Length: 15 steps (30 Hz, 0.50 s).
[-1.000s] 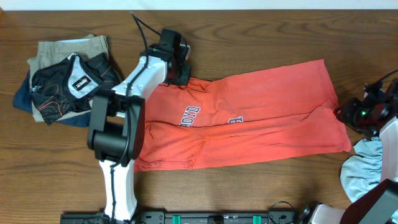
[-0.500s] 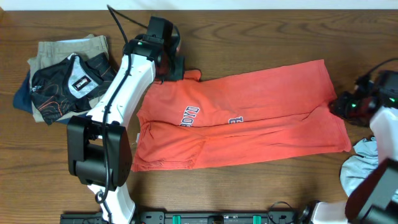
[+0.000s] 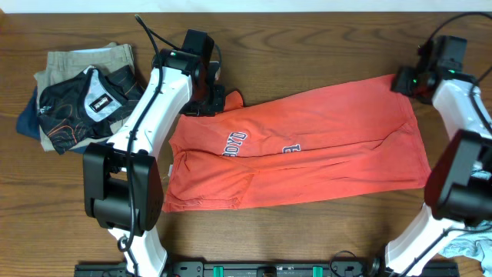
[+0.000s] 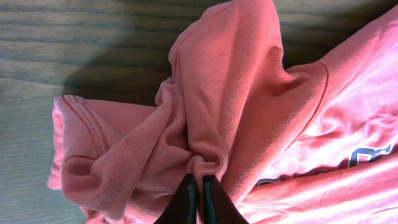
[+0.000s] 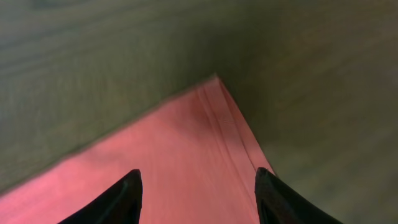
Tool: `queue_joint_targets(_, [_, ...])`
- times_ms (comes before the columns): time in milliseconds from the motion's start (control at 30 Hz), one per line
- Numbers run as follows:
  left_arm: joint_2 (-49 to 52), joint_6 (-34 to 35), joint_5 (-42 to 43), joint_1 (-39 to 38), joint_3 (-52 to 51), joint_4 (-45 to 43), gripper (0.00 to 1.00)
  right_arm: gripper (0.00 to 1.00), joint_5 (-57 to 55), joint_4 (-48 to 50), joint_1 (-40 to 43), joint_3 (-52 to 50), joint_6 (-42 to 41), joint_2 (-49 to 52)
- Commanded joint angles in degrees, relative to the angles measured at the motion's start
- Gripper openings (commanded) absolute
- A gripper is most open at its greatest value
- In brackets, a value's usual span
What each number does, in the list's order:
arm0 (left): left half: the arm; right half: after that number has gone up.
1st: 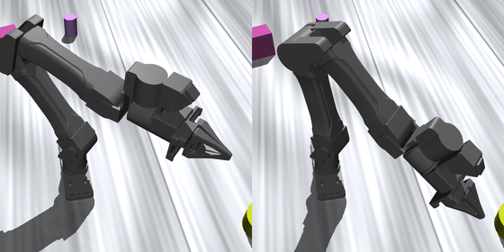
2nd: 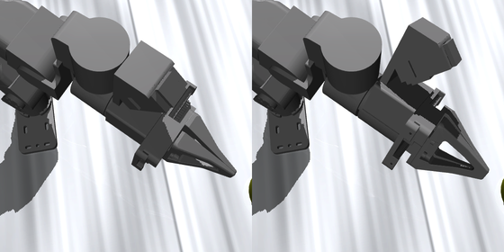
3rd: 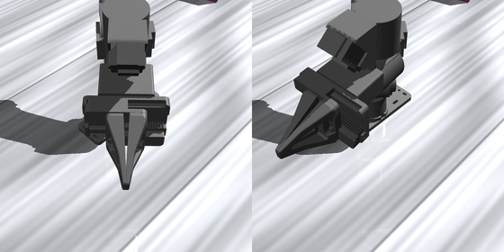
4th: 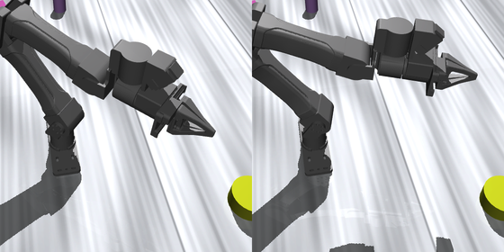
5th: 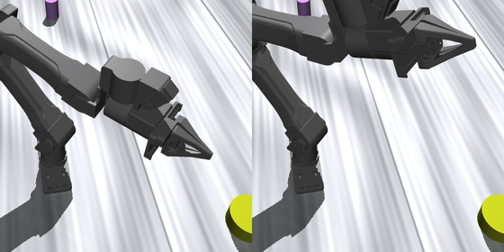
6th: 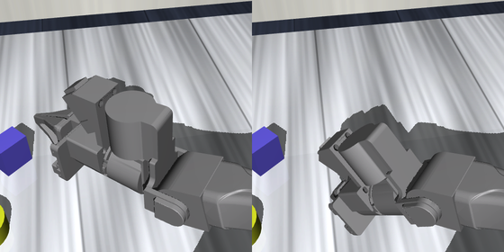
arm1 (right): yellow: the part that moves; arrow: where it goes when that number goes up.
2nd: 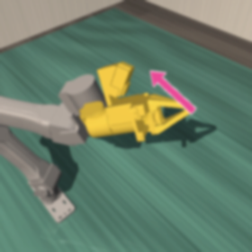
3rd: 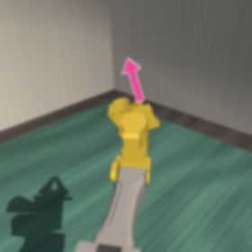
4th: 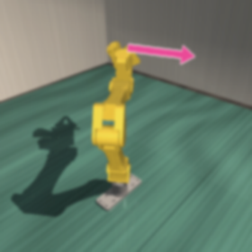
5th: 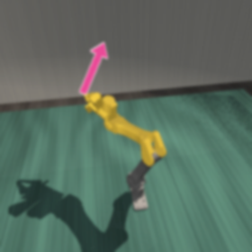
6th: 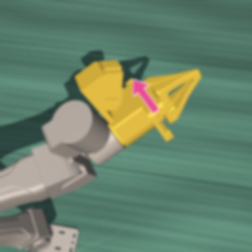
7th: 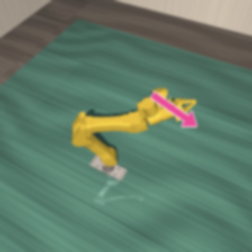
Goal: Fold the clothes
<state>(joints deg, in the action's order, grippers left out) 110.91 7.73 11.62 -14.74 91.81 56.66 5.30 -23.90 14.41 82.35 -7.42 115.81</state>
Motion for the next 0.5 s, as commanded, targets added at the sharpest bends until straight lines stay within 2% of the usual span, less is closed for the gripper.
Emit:
queue_joint_targets(0, [0.31,0.57,-0.09,0.2,0.0,0.52,0.06,0.58,-1.68,4.15,-0.76,0.59,-2.05,4.7])
queue_joint_targets(333, [0.31,0.57,-0.11,0.2,-1.97,0.48,0.06,0.56,-1.66,17.18,-1.09,0.59,-5.86,12.63])
queue_joint_targets(400, [0.31,0.55,-0.11,0.2,-1.97,0.44,0.06,0.48,-1.7,17.97,-1.33,0.59,-5.84,13.62])
queue_joint_targets(467, [0.31,0.55,-0.11,0.2,-1.97,0.39,0.06,0.24,-1.75,17.66,-1.38,0.59,-5.84,14.03])
